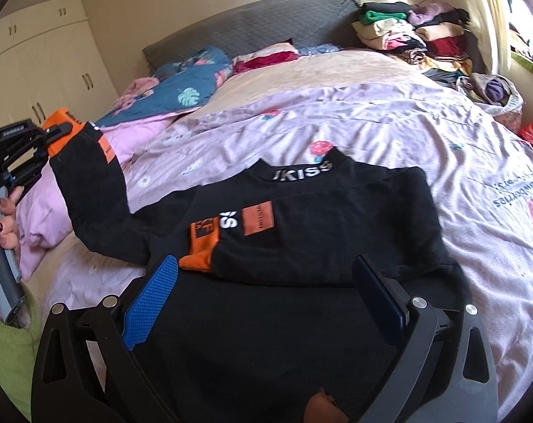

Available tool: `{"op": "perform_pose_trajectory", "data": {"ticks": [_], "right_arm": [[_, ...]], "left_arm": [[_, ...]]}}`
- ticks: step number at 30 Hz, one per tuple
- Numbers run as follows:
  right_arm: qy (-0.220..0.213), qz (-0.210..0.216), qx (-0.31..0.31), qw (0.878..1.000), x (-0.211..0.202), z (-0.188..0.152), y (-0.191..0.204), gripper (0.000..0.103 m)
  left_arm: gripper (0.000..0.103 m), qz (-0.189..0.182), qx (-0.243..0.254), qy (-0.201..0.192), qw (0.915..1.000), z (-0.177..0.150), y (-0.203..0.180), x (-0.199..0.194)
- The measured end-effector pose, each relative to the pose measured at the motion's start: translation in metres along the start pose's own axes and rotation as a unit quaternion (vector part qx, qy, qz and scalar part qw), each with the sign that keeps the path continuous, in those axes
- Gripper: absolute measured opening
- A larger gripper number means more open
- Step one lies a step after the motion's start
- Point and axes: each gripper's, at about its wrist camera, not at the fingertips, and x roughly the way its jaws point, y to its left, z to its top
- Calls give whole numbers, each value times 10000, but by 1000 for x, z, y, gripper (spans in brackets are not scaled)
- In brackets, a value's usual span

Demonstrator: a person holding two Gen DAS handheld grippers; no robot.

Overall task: Fold small clothes
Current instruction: 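Carry the second sock onto the shirt chest and open the left tool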

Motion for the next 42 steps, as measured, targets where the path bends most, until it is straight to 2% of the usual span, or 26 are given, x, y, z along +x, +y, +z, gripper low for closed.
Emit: {"op": "perform_pose_trajectory", "data": {"ticks": [11, 16, 22, 31, 36, 39, 42], "right_arm": [[-185, -357, 819, 9958, -22, 0, -60, 99], [-133, -449, 1316, 9902, -25, -5, -84, 99], [-124, -708, 1594, 9846, -29, -10, -106, 99], [-99, -1005, 2260, 9689, -32, -21, -145, 99], [-104, -1121, 2275, 9672, -32, -20, -150, 99], [-94, -1177, 2231, 9676, -31, -19, -151, 99], [-86, -1208, 2199, 9680, -28, -18, -152, 99]], "left_arm": [[4, -838, 269, 320, 9956, -25, -76, 33], [4, -1080, 394, 540, 9919, -49, -97, 48], [4, -1205, 509, 979, 9866, -86, -109, 71], [4, -1337, 688, 2041, 9673, -150, -113, 117], [5, -1429, 710, 2564, 9533, -181, -112, 139], [10, -1504, 641, 2759, 9472, -192, -109, 146], [27, -1597, 628, 2903, 9414, -198, -106, 150]]}}
